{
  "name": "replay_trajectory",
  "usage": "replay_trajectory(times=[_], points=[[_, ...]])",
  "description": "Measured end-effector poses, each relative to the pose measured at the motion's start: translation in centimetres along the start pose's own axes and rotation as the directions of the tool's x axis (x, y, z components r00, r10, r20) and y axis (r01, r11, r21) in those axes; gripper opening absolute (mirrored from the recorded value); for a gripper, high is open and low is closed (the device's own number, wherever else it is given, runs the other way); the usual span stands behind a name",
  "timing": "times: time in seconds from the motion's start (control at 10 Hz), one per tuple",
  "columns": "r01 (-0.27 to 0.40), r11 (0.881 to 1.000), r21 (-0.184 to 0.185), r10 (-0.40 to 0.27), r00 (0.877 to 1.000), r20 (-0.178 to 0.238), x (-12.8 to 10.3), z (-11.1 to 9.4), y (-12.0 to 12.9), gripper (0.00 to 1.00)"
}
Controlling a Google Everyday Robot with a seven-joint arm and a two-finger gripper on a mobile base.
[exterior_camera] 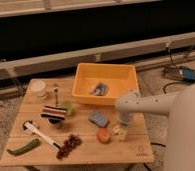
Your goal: Place banana in plastic cup
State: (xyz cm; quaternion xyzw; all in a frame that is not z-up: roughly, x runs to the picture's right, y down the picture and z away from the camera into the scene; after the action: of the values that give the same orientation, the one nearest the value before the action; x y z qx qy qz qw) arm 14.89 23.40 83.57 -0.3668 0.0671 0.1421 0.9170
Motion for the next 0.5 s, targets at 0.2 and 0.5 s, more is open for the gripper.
replay_trajectory(times=[0.2, 0.5], points=[[-0.014, 1.0, -0.001, 0.014, 1.0, 0.009, 0.42, -0.43, -0.37, 0.31], [-0.009, 1.0, -0.007, 0.009, 1.0, 0.002, 0.53, -0.88, 0.03, 0.03]])
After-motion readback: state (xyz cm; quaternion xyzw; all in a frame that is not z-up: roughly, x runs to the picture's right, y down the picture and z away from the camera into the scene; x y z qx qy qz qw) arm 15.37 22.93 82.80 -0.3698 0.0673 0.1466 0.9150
